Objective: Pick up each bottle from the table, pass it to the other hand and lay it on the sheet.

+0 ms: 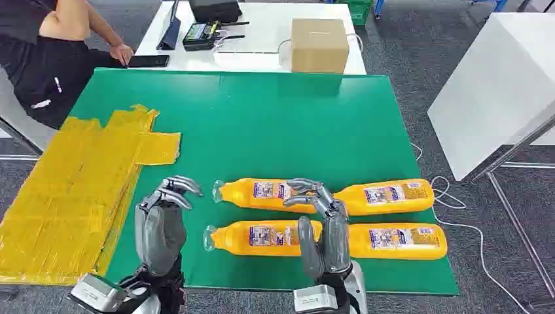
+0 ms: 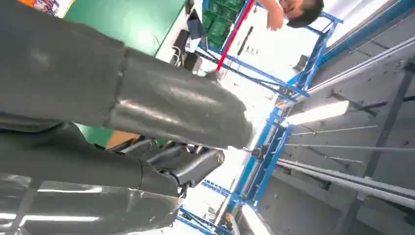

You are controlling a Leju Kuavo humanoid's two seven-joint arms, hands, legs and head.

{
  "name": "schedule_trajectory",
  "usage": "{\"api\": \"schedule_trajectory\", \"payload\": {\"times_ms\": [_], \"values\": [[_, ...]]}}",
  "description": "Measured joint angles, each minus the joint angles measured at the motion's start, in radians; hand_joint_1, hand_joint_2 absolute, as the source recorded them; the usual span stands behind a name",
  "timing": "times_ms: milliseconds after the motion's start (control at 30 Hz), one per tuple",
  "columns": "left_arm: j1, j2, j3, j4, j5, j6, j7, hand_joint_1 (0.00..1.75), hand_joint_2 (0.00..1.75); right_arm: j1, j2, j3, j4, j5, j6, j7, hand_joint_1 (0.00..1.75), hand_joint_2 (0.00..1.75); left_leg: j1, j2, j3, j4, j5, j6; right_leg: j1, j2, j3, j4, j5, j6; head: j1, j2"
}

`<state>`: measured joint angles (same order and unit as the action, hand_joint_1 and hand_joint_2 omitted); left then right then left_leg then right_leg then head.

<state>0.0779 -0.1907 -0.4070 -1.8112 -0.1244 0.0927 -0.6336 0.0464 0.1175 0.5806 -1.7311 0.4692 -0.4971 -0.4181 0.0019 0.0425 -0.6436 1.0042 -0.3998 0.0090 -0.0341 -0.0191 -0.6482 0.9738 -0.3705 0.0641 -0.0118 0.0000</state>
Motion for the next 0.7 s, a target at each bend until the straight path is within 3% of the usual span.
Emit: {"api": "schedule_trajectory", "payload": {"times_ms": [233, 367, 400, 433, 633, 667, 700], "values": [[0.000, 0.000, 0.000, 0.000, 0.000, 0.000, 0.000, 1.75, 0.00, 0.000, 0.000, 0.000, 0.000, 0.000, 0.000, 0.000, 1.75, 0.00, 0.000, 0.000, 0.000, 0.000, 0.000, 0.000, 0.000, 0.000, 0.000, 0.000, 0.000, 0.000, 0.000, 0.000], [0.093, 0.003, 0.029, 0.008, -0.007, 0.061, -0.022, 1.75, 0.00, 0.104, -0.041, -0.021, -0.043, -0.261, 0.236, -0.107, 1.75, 0.00, 0.000, 0.000, 0.005, 0.000, -0.005, 0.001, 0.000, 0.000, 0.005, 0.000, -0.005, 0.002, 0.000, 0.000], [0.116, 0.005, 0.043, 0.014, -0.005, 0.056, -0.039, 1.75, 0.00, 0.137, -0.056, -0.034, -0.051, -0.286, 0.268, -0.131, 0.68, 0.00, 0.000, 0.000, 0.005, 0.000, -0.005, 0.001, 0.000, 0.000, 0.005, 0.000, -0.006, 0.002, 0.001, 0.000], [0.129, 0.007, 0.056, 0.018, -0.005, 0.055, -0.049, 0.00, 0.00, 0.157, -0.065, -0.047, -0.056, -0.294, 0.284, -0.143, 0.00, 0.00, 0.000, 0.000, 0.004, 0.000, -0.006, 0.001, 0.000, 0.000, 0.005, 0.000, -0.006, 0.002, 0.000, 0.000], [0.164, 0.003, 0.085, 0.024, -0.036, 0.043, -0.009, 0.00, 0.00, 0.213, -0.072, -0.093, -0.093, -0.275, 0.315, -0.141, 0.00, 0.00, 0.000, 0.000, 0.005, 0.000, -0.009, 0.001, 0.000, 0.000, 0.005, 0.000, -0.008, 0.002, 0.000, 0.000], [0.166, 0.002, 0.089, 0.024, -0.039, 0.045, -0.003, 0.00, 0.00, 0.218, -0.072, -0.097, -0.097, -0.267, 0.315, -0.135, 0.00, 1.75, 0.000, 0.000, 0.005, 0.000, -0.009, 0.001, 0.000, 0.000, 0.005, 0.000, -0.008, 0.002, 0.000, 0.000], [0.168, 0.001, 0.092, 0.024, -0.039, 0.047, 0.000, 0.00, 0.00, 0.223, -0.072, -0.101, -0.100, -0.250, 0.313, -0.126, 0.00, 1.75, 0.000, 0.000, 0.005, 0.000, -0.009, 0.001, 0.000, 0.000, 0.005, 0.000, -0.008, 0.002, 0.000, 0.000]]}}
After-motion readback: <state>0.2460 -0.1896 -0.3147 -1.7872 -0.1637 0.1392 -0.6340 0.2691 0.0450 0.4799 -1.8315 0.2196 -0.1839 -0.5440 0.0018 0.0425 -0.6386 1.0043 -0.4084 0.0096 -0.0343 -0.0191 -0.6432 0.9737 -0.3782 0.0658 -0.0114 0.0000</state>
